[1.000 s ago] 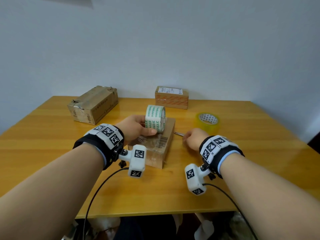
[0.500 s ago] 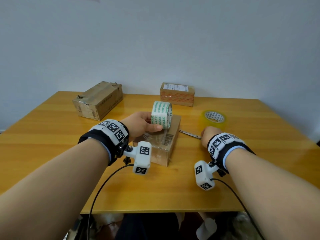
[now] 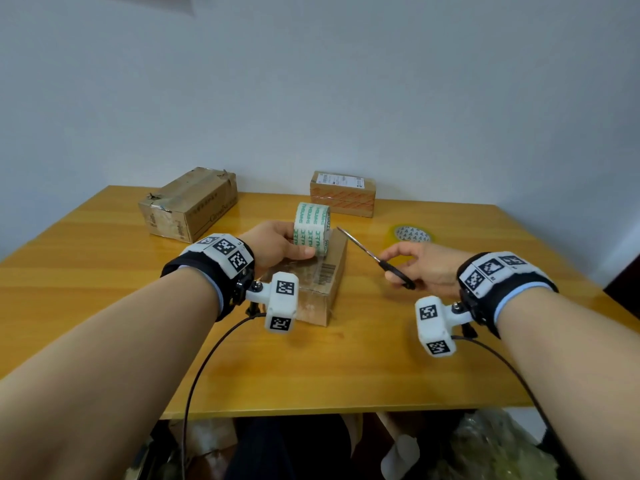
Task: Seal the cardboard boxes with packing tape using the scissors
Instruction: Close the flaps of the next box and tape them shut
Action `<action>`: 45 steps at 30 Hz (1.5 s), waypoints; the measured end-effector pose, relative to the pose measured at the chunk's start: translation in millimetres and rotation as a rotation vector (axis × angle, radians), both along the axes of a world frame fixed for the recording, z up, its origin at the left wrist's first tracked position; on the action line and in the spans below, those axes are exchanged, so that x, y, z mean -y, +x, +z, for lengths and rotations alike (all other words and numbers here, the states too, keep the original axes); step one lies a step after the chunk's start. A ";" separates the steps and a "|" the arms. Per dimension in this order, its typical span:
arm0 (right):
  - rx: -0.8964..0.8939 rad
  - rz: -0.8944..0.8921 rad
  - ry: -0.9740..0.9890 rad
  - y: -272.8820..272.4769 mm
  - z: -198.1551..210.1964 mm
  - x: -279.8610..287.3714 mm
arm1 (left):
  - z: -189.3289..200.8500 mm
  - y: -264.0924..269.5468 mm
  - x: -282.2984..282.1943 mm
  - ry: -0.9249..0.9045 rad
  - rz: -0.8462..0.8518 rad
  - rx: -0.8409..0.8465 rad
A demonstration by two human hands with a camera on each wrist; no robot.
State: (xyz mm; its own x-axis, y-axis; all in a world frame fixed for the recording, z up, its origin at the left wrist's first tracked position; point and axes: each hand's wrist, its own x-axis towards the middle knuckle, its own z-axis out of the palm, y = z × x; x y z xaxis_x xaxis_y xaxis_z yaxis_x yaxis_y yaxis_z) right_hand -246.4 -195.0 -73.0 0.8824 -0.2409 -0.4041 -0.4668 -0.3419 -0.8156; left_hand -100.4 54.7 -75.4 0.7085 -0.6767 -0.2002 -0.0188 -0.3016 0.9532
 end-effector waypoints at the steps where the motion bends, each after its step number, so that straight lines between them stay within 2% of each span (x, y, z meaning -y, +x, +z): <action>1: 0.008 0.057 -0.012 -4.5 5.2 -2.2 | 1.3 -0.9 -0.6 0.006 0.000 0.006; 8: -0.024 0.247 -0.268 -8.7 19.9 -5.6 | 6.7 -6.8 0.3 -0.016 -0.001 -0.014; 15: 0.022 0.253 -0.283 4.5 13.6 -9.0 | 8.9 -13.7 9.7 -0.096 -0.022 0.000; 18: 0.080 0.226 -0.306 11.7 9.4 -10.1 | 9.1 -12.2 14.0 -0.103 -0.031 0.010; 25: 0.090 0.278 -0.353 17.5 10.7 -10.0 | 9.1 -9.0 17.2 -0.070 -0.036 0.034; 33: 0.129 0.313 -0.452 21.9 16.0 -11.8 | 5.2 -7.3 21.4 -0.071 0.071 -0.044; 37: 0.142 0.298 -0.434 21.1 8.0 -11.8 | 3.7 -10.3 25.4 -0.080 0.102 -0.025; 45: 0.160 0.249 -0.400 16.0 1.6 -13.5 | 6.6 -13.7 32.2 -0.165 0.170 -0.098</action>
State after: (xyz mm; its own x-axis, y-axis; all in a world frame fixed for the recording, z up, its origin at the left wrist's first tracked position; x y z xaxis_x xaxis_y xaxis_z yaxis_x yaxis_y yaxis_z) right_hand -230.4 -181.6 -71.4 0.9764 -0.1233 -0.1776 -0.2106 -0.7280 -0.6524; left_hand -114.1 22.5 -68.9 0.7977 -0.5784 -0.1707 0.1143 -0.1331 0.9845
